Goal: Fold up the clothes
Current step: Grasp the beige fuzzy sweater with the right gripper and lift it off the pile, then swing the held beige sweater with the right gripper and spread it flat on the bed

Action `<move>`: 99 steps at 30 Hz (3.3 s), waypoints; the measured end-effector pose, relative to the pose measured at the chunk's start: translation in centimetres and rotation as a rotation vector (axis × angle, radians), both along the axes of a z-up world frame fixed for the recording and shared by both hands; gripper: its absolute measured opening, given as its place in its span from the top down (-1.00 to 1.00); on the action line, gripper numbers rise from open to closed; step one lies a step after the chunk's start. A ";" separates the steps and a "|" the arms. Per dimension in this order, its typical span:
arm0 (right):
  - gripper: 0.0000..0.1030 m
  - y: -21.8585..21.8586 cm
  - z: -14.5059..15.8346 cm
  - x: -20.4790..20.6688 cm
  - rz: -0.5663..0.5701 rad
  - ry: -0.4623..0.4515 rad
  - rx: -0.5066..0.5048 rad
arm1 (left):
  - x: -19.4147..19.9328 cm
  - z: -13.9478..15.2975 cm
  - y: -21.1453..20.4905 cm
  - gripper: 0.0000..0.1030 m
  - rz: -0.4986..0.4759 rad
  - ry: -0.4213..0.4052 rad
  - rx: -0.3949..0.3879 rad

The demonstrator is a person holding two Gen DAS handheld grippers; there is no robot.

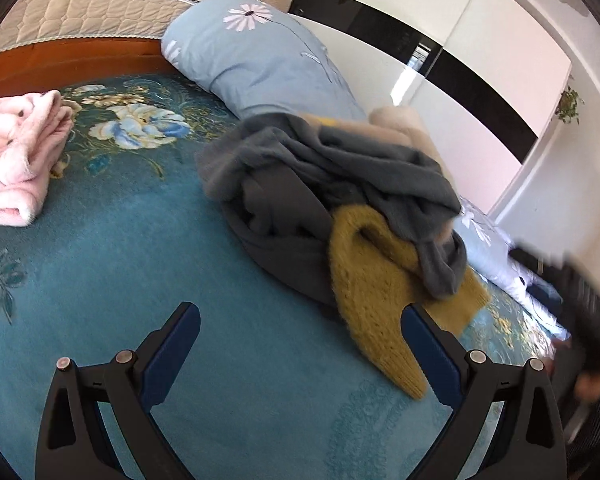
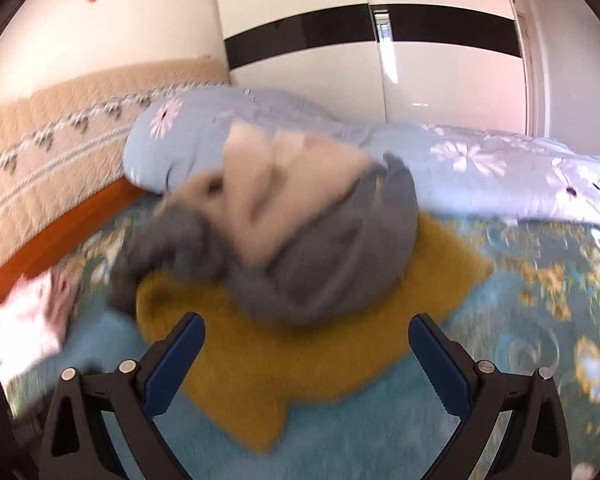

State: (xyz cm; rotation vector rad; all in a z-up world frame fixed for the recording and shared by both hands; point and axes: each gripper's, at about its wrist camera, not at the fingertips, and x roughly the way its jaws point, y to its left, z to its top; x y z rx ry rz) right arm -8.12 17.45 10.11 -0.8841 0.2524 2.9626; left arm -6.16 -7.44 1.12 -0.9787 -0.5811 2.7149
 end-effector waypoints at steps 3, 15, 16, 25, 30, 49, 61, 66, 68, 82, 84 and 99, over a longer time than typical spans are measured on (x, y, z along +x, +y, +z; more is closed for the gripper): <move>-1.00 -0.5 1.5 -3.9 0.015 -0.024 -0.023 | -0.3 0.0 -0.8 -0.95 0.013 -0.008 -0.011; -0.31 -3.8 -0.3 -13.5 -0.022 -0.119 -0.009 | -0.6 -0.2 -1.7 -0.95 -0.004 -0.032 -0.007; -0.16 -3.6 -0.6 -13.8 -0.043 -0.126 -0.011 | -0.6 -0.2 -1.8 -0.95 -0.003 -0.034 -0.007; 0.61 -4.9 -0.9 -15.8 -0.177 -0.157 0.152 | -0.4 -0.1 -3.2 -0.95 0.016 -0.040 0.020; 0.70 -2.2 2.3 -15.0 -0.179 -0.123 -0.066 | 0.1 0.0 -4.6 -0.95 0.031 -0.036 0.057; 0.75 -2.3 18.1 2.8 0.088 0.183 -0.310 | 7.5 3.3 -3.9 -0.95 -0.088 0.108 0.050; 0.75 -4.1 10.3 13.4 0.175 0.037 -0.290 | 10.4 1.0 -10.6 -0.95 0.039 0.056 0.182; 0.74 -4.3 1.1 14.5 0.194 -0.150 -0.330 | 10.1 -0.1 -9.9 -0.95 0.029 0.014 0.156; 0.74 -4.7 -2.8 14.9 0.206 -0.219 -0.338 | 10.0 -0.4 -9.1 -0.95 0.012 0.003 0.120; 0.01 -5.3 -4.7 19.8 0.279 -0.261 -0.219 | 10.1 -0.8 -7.2 -0.95 -0.025 -0.025 0.018; -0.09 -5.1 -4.0 20.3 0.283 -0.238 -0.220 | 10.0 -0.7 -7.1 -0.95 -0.026 -0.022 0.014; -0.37 -3.9 -5.1 10.6 0.188 -0.283 -0.462 | 10.3 -1.2 -4.7 -0.95 -0.082 -0.032 -0.092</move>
